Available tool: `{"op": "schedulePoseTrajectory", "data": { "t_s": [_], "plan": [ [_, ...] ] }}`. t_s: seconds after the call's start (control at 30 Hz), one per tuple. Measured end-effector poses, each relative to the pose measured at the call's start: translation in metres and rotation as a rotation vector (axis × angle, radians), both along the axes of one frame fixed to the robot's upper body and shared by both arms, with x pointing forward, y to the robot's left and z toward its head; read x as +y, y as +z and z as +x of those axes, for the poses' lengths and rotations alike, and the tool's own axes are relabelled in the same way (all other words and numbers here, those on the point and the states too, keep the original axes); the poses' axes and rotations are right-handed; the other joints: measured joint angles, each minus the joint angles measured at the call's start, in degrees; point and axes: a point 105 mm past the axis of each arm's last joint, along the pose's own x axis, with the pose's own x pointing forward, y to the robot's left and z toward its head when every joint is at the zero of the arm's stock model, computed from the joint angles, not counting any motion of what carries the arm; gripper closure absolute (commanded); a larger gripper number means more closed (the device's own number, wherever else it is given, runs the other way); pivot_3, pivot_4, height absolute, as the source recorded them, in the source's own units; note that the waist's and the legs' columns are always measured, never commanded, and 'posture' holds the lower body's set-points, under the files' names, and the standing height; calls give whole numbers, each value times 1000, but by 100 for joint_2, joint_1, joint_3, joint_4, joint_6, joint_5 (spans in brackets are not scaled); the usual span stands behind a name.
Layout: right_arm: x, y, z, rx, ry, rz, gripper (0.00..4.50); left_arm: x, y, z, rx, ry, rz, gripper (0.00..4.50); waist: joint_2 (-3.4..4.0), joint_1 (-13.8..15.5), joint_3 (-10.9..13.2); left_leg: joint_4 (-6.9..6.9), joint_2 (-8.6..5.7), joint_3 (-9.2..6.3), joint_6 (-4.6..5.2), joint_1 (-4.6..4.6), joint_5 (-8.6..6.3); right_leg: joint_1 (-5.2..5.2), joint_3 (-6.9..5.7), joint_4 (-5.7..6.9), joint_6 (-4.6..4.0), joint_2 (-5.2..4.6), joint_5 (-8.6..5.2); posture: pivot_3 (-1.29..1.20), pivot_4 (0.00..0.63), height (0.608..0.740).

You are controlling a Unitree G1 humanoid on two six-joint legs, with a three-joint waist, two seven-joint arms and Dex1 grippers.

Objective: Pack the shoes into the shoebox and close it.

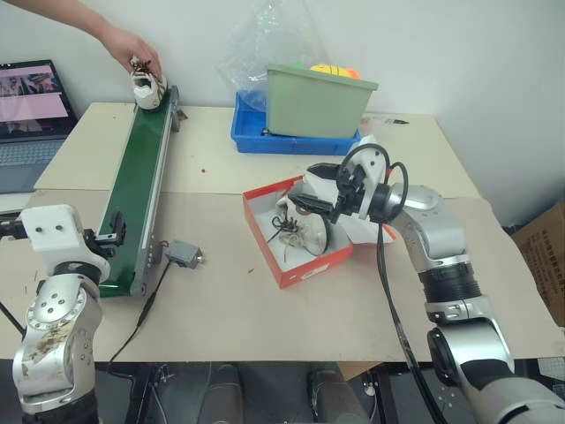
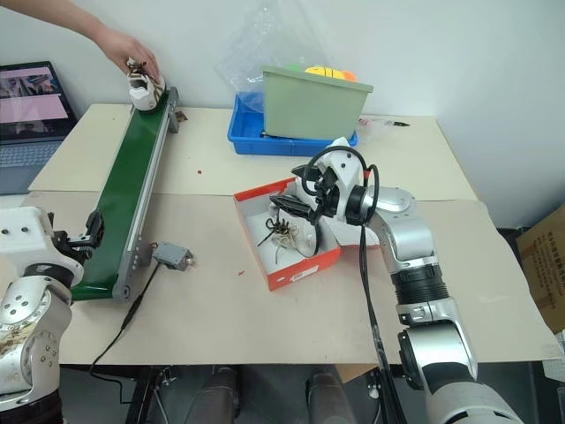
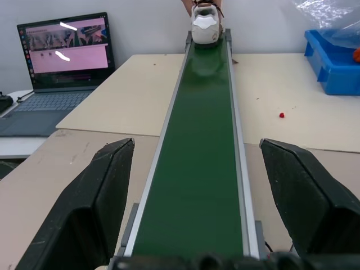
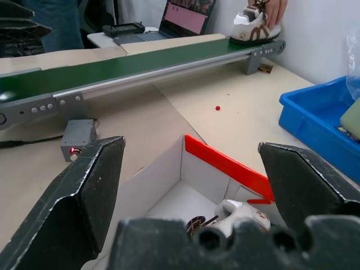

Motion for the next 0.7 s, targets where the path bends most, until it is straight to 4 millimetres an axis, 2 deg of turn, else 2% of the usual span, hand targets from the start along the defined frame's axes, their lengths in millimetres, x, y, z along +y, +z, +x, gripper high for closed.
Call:
{"op": "schedulePoseTrajectory", "data": {
  "t_s": [0.4, 0.7],
  "plan": [
    [9, 0, -4, 33, -5, 29, 42, 0, 2, 3, -28, 5, -4, 658, 0, -7, 0, 1, 0, 0, 0, 0, 0, 1, 0, 3, 0, 0, 0, 0, 150, 740],
    [25, -4, -13, 63, 32, 61, 42, 22, 2, -8, -27, -17, 75, 658, 0, -8, 0, 1, 1, 0, 0, 3, 0, 0, 0, 6, -1, 0, 0, 0, 150, 740]
  ]
}}
